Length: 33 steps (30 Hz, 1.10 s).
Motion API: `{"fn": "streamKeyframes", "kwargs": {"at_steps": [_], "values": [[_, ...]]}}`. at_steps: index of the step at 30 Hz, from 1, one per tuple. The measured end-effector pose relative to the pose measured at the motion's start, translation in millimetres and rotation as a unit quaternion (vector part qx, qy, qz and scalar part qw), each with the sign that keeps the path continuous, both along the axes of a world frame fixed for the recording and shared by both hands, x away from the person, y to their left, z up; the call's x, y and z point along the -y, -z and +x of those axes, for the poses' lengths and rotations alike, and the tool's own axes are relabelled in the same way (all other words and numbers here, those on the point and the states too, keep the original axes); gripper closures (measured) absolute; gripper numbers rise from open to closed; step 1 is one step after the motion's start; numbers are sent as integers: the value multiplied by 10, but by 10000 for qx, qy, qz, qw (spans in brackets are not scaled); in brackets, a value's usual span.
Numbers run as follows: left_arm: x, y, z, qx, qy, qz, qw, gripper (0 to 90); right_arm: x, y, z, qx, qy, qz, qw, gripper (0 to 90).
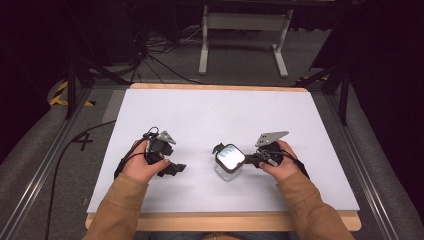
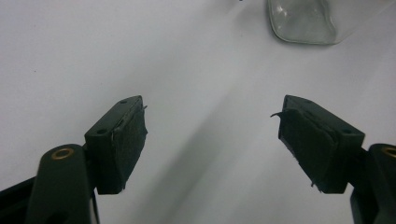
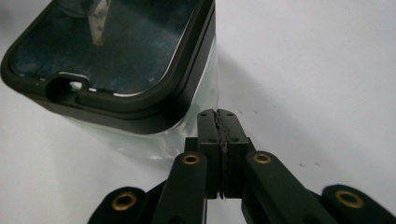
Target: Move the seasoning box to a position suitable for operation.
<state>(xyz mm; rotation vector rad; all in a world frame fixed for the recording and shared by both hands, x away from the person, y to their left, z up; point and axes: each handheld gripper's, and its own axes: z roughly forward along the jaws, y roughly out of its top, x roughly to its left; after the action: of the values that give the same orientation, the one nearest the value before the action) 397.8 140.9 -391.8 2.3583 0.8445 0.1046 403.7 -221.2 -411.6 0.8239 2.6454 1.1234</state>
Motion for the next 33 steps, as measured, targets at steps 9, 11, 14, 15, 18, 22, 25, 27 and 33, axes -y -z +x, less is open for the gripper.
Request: {"fn": "streamKeyframes", "kwargs": {"at_steps": [9,11,14,15,18,22,25,27,33], "values": [[56,-15,31,17,70,-31,10000,236,-124,4,-151,-239,-338,-283,9987,898],[65,-19,40,20,106,-37,9999,236,-145,1,-178,-301,-362,-298,9984,899],[74,-24,45,31,112,-31,9999,235,-176,7,-212,-348,-443,-335,9979,899],[79,-22,48,28,115,-43,9999,235,-185,8,-219,-357,-456,-347,9977,898],[80,-23,53,38,116,-31,9999,235,-207,9,-231,-365,-510,-357,9974,899],[85,-20,64,14,127,-19,9999,233,-245,18,-259,-393,-582,-390,9968,898],[90,-19,69,-7,111,-56,9999,231,-208,16,-243,-405,-512,-320,9974,898],[89,-31,77,24,96,-92,9999,230,-160,7,-224,-375,-443,-292,9979,898],[163,-238,91,257,66,-817,9963,292,4,-67,-233,-258,-199,-191,9993,898]]}}
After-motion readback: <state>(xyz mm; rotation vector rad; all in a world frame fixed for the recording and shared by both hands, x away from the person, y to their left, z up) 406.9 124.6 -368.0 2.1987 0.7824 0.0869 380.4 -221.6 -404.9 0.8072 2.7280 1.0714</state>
